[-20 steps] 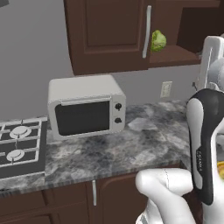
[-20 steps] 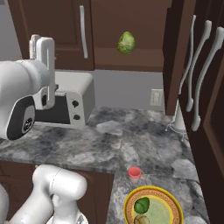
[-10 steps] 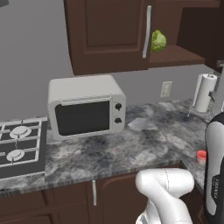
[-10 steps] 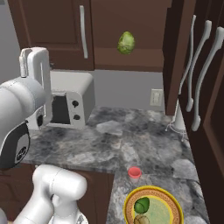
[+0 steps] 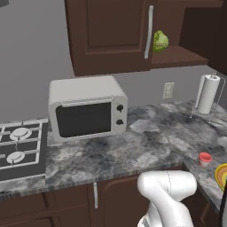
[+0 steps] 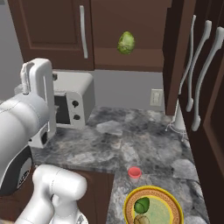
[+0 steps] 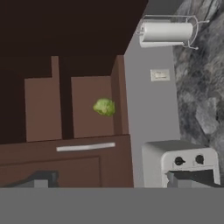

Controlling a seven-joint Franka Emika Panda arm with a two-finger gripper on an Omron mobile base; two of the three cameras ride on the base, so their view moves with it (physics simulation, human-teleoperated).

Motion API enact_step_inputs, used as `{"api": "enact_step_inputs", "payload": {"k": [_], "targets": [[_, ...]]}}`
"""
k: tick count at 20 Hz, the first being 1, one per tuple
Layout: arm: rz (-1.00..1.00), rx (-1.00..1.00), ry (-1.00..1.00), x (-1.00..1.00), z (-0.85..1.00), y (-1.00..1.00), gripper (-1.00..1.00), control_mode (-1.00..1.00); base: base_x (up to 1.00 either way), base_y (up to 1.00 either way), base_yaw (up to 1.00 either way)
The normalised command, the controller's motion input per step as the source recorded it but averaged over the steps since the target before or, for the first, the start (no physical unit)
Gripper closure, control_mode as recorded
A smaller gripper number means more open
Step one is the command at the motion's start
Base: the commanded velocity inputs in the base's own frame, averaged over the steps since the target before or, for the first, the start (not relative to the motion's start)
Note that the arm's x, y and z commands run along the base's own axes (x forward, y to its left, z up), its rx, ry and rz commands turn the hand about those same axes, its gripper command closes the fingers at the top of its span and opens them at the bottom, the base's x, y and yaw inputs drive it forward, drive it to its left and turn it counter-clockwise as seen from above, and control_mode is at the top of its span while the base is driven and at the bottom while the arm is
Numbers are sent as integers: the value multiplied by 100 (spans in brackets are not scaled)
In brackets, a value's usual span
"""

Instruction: Pick the avocado and bread from the counter and place them on the plate. Then pick the jam from the cabinet and place it next to the plate. Lastly close the cabinet door.

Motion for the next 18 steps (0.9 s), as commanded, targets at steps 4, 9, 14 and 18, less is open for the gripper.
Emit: {"api": "enact_step_inputs", "payload": {"k": [4,9,14,18], "targets": [[2,0,0,-36,-3,-24,-100,-100,0,0,0],[0,0,0,-26,-3,-9,-100,-100,0,0,0],[0,0,-2,-31,-5,-7,-100,-100,0,0,0],[-1,0,-6,-33,-12,-19,-100,-100,0,0,0]]}}
